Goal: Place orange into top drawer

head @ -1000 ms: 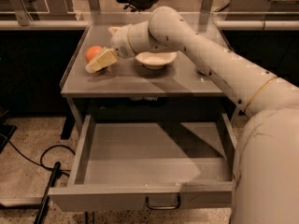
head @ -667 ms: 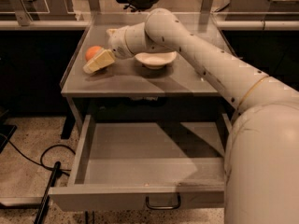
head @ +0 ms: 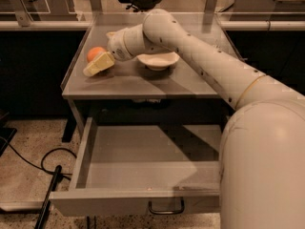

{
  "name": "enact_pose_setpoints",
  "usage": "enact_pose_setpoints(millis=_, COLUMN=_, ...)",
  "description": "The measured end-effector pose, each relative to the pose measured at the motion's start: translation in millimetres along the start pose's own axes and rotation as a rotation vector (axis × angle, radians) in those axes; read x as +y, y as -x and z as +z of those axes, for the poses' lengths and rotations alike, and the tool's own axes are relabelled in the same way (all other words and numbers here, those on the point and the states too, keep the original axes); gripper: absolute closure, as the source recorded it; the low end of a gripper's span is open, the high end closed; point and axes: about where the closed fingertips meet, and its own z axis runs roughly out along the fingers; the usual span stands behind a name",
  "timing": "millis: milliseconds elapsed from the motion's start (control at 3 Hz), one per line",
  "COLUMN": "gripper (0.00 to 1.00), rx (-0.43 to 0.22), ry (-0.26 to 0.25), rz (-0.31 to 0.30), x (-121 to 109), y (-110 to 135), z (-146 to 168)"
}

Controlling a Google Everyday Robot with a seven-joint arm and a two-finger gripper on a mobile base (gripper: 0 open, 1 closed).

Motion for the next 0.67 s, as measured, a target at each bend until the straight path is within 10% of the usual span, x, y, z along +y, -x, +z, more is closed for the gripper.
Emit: enact_pose_setpoints(millis=667, gripper=0.16, rx=0.009, ry=-0.002, rz=0.014, x=4.3, y=-2.4, z=2.4)
